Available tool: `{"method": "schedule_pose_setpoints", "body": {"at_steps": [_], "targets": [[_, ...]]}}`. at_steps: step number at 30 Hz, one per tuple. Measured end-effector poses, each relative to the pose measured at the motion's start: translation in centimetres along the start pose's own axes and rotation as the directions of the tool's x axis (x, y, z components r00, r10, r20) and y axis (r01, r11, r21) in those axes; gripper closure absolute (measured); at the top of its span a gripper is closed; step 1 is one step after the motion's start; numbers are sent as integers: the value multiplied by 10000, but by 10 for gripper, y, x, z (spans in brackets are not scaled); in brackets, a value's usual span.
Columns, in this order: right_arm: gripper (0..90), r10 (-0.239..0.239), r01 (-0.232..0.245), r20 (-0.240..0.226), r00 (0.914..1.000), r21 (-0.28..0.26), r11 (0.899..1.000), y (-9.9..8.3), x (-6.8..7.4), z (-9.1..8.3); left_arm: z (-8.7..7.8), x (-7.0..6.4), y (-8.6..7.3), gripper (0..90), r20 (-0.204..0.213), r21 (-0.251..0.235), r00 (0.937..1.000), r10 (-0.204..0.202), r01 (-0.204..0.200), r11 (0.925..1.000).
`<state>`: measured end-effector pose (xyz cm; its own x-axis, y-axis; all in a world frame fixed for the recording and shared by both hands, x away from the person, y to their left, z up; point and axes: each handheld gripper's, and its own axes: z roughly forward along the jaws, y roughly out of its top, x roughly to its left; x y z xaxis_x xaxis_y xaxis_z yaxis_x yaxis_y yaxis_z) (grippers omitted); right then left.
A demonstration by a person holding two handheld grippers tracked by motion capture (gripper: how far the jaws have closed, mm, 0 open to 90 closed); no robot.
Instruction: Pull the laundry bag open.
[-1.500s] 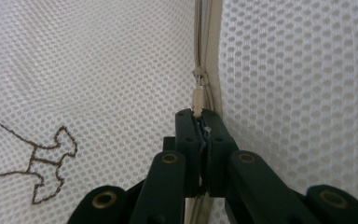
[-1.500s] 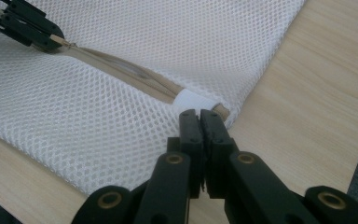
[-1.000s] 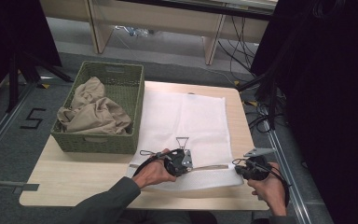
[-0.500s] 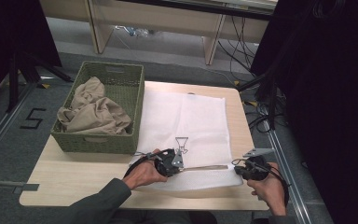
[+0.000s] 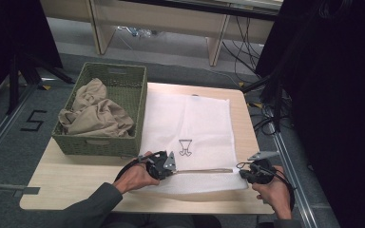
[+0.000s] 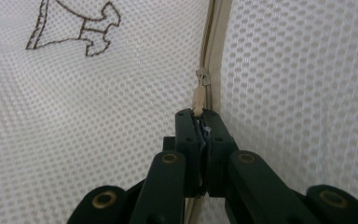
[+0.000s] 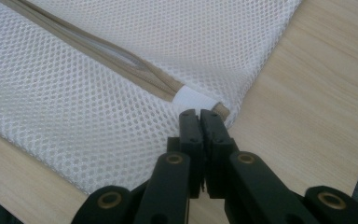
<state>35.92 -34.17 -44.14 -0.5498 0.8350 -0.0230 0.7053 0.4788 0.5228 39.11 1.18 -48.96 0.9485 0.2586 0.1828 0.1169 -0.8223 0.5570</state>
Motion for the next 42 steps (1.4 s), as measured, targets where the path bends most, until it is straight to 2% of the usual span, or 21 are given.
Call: {"method": "schedule_pose_setpoints", "body": {"at_steps": [5,17,18,19,20,21,22,23,25,27,30,32,34,38,41,42], "targets": [[892,-7,7,12,10000,51,10000,0,0,1,-8,1,-12,866,-173,11,9997,-181,181,9998],[892,-76,76,-29,10000,137,9999,0,0,2,-22,5,-31,868,-338,253,9992,-197,205,9995],[892,-83,83,-30,10000,129,9999,0,0,2,-24,6,-33,870,-461,332,9987,-201,216,9992],[892,-88,88,-24,10000,156,9998,1,0,2,-26,7,-37,897,-731,629,9973,39,7,9980],[892,-237,224,343,9991,385,9990,0,0,2,-28,10,-42,897,-869,683,9962,-80,140,9976],[892,-327,304,519,9981,458,9985,-1,-2,3,-31,12,-46,897,-937,701,9953,-223,289,9971],[892,-264,248,411,9988,390,9989,-2,-4,2,-34,15,-51,897,-1061,720,9938,-343,421,9965],[892,63,-72,285,9996,331,9994,-2,-4,1,-36,17,-55,897,-1097,737,9931,-411,494,9961],[892,-134,129,175,9998,245,9996,0,-1,1,-38,19,-58,897,-1159,644,9918,-547,625,9960],[892,-285,279,163,9995,322,9991,2,4,2,-39,18,-56,896,-1140,543,9921,-530,594,9968],[892,-314,309,148,9994,306,9991,4,4,3,-38,14,-52,893,-944,395,9943,-490,529,9978],[891,-314,308,175,9994,306,9991,4,3,2,-36,12,-47,872,-874,214,9938,-682,703,9973],[891,-290,286,146,9995,279,9992,4,3,2,-36,10,-41,840,-650,-189,9925,-1038,1028,9945],[891,-333,329,115,9994,342,9989,5,3,4,-31,6,-22,773,-149,-669,9866,-1626,1613,9846],[891,-360,358,70,9993,257,9990,5,3,4,-22,3,-6,713,78,-696,9857,-1683,1685,9832],[891,-390,389,55,9992,266,9989,5,3,5,-19,2,-2,672,37,-654,9857,-1688,1686,9835]]}}
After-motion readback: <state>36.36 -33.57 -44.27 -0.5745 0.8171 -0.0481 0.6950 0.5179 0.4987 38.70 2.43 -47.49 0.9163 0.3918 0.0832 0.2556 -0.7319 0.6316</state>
